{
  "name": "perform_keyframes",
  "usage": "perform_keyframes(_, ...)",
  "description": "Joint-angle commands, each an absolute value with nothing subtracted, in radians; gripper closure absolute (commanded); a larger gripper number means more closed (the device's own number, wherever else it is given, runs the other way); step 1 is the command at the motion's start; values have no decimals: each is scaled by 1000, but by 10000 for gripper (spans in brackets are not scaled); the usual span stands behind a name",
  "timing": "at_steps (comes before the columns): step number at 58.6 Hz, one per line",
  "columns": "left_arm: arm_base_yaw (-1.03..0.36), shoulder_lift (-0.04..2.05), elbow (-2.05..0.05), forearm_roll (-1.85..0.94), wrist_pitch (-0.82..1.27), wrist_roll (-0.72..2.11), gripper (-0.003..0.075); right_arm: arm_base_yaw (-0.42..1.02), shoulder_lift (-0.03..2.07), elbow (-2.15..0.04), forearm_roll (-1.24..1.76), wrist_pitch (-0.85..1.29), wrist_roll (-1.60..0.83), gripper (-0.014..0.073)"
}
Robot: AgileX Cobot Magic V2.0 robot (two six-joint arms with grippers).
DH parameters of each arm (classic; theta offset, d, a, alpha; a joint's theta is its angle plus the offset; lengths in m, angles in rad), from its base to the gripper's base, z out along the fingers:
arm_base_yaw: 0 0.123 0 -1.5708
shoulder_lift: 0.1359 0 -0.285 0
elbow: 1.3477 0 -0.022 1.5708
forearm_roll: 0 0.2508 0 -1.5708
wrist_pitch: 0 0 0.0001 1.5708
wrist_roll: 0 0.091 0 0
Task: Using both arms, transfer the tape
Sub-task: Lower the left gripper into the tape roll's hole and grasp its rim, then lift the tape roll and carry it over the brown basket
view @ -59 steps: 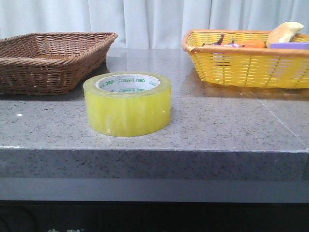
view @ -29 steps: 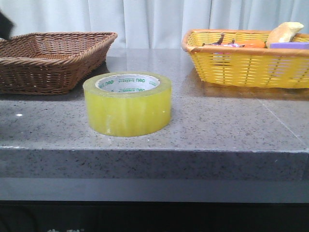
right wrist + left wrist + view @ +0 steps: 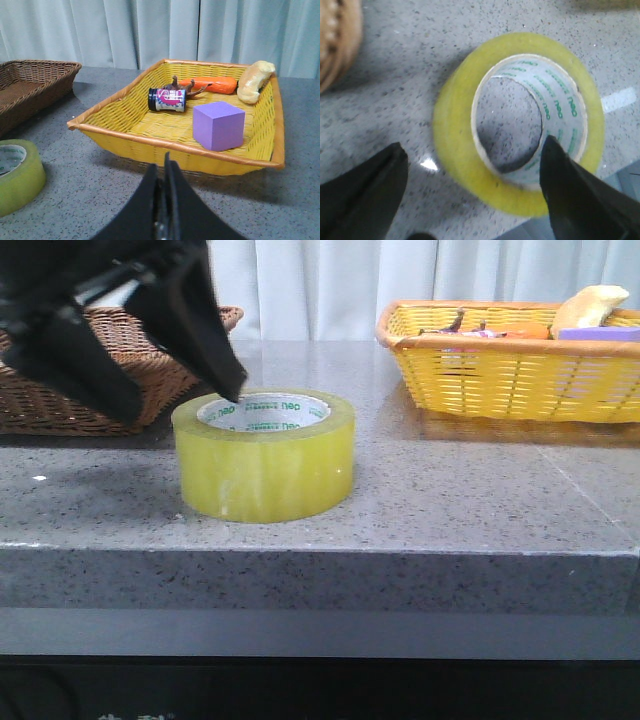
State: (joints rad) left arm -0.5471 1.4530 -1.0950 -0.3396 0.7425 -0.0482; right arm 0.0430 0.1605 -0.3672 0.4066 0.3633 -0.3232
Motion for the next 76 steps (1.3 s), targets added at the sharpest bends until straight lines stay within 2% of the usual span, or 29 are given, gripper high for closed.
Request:
perform_keyframes(1,-558,1470,-1155,-365,695,-70,192,41,168,-390,422,284,-332,704)
perform_keyframes(17,-558,1540,-1192,-367,699,-72,195,41,168,-390,422,284,-332,704)
perform_keyframes(22,-558,1545,-1192,-367,706,-72,220,41,168,-390,422,284,-332,704)
perform_keyframes(26,-558,1545,-1192,-367,710,-72,269,41,168,-390,422,284,-332,704)
perform_keyframes(33,-558,1545,-1192,-367,717,-72,403,41,168,-390,422,284,-332,704)
perform_keyframes(42,-558,1545,-1192,-367,729,-72,604,41,168,-390,422,284,-332,704)
perform_keyframes(48,-564,1545,-1192,-365,729,-72,678,41,168,-390,422,284,-332,704)
perform_keyframes(61,-588,1515,-1204,-365,731,-72,687,41,168,-390,422,284,-332,704)
perform_keyframes(76,-622,1447,-1331,-327,743,-72,687,41,168,-390,422,284,-332,704)
